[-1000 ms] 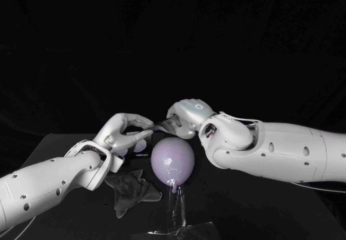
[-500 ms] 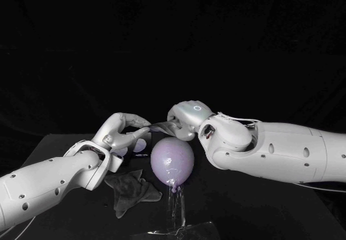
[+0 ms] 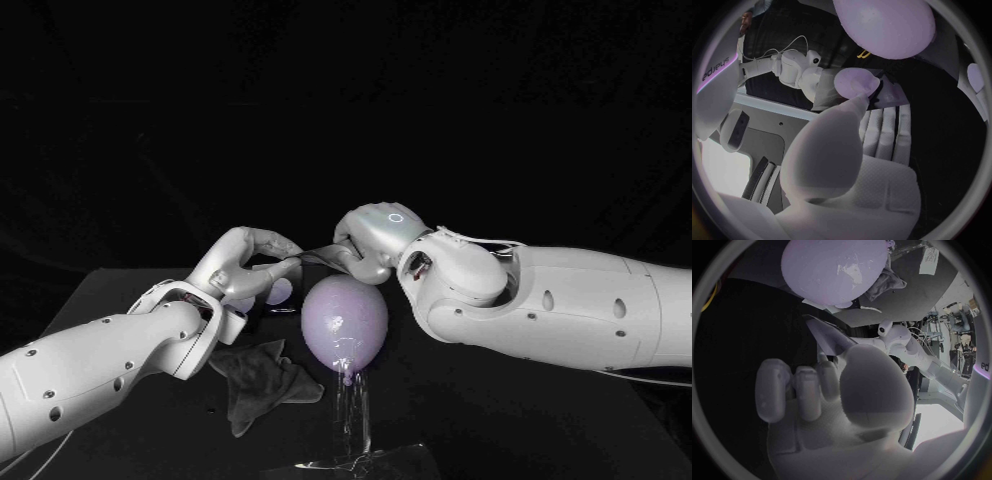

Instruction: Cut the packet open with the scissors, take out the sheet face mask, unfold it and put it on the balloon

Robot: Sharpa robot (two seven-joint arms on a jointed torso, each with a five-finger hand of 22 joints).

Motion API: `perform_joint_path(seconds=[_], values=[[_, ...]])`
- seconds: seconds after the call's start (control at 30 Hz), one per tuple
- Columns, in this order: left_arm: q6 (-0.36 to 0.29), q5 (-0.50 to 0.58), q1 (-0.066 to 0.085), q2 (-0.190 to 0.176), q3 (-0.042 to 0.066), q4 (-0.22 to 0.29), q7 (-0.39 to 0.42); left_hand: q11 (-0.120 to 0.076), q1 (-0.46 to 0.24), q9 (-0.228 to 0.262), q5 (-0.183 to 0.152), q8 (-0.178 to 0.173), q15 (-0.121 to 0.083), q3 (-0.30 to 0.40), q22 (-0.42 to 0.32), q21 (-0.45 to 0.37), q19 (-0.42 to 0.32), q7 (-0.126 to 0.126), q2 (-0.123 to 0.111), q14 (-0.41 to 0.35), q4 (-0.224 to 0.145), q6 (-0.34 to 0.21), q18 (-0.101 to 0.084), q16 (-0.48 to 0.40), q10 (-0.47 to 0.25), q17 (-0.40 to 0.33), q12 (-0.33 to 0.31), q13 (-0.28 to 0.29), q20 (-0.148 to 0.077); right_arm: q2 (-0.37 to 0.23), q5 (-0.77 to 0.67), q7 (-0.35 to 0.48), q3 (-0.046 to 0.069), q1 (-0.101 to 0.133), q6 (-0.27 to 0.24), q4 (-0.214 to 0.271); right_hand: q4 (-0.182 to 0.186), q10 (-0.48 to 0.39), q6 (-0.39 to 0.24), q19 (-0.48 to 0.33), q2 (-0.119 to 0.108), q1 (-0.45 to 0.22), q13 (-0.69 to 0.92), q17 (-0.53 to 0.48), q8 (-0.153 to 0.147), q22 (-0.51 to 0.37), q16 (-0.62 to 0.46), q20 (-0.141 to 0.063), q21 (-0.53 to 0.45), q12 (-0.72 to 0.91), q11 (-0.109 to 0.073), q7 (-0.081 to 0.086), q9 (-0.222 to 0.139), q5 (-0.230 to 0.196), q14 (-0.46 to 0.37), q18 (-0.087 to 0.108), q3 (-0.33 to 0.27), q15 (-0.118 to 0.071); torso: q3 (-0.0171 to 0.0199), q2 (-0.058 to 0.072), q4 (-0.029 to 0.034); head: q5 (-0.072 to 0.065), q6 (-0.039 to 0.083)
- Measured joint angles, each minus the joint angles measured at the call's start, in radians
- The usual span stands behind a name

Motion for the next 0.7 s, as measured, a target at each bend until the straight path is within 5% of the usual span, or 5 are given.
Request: perform_joint_path(seconds=[0.17, 0.4, 0.7], values=[[-0.003, -0.012, 0.0, 0.003, 0.0, -0.001, -0.014, -0.002, -0.001, 0.0, 0.0, 0.0, 0.0, 0.003, -0.002, 0.0, 0.007, -0.001, 0.0, 0.011, 0.003, -0.002, 0.0, 0.001, 0.013, 0.002, 0.0, 0.001, 0.003, -0.001, 0.001, -0.001, 0.0, 0.0, 0.003, 0.002, -0.003, 0.0, -0.001, 0.0, 0.0, 0.0, 0.0, 0.0, 0.0, 0.0, 0.0, 0.0, 0.0, 0.001, 0.0, 0.0, 0.0, 0.0, 0.0, 0.0, 0.0, 0.0, -0.0007, 0.0, 0.0004, -0.002, 0.0], [-0.014, -0.022, 0.0, 0.005, 0.0, 0.0, -0.024, -0.034, -0.006, 0.022, -0.004, 0.034, -0.032, 0.008, 0.022, 0.054, 0.072, -0.024, 0.05, 0.092, 0.008, 0.03, 0.0, 0.042, 0.089, 0.023, 0.03, 0.012, -0.029, -0.002, 0.002, 0.0, 0.0, 0.001, 0.011, 0.003, -0.005, 0.001, 0.0, 0.0, 0.0, 0.0, 0.0, 0.001, 0.0, 0.001, -0.001, 0.0, 0.004, 0.001, -0.001, -0.001, 0.0, -0.001, 0.0, 0.0, 0.0, 0.0, -0.0013, 0.0, 0.001, -0.004, -0.001], [-0.034, -0.043, 0.0, 0.006, 0.0, 0.006, -0.038, -0.054, -0.014, 0.022, -0.008, 0.062, -0.059, 0.003, 0.054, 0.109, 0.103, -0.04, 0.071, 0.145, 0.003, 0.018, -0.001, 0.085, 0.14, 0.05, 0.057, 0.02, -0.049, -0.012, 0.009, 0.003, 0.0, 0.002, 0.001, 0.01, -0.005, 0.002, -0.002, 0.0, 0.009, -0.009, 0.0, 0.001, 0.0, 0.001, -0.004, 0.0, -0.008, -0.008, -0.002, -0.003, -0.001, -0.003, 0.0, 0.0, 0.0, 0.0, -0.0012, 0.0, 0.0009, -0.003, -0.001]])
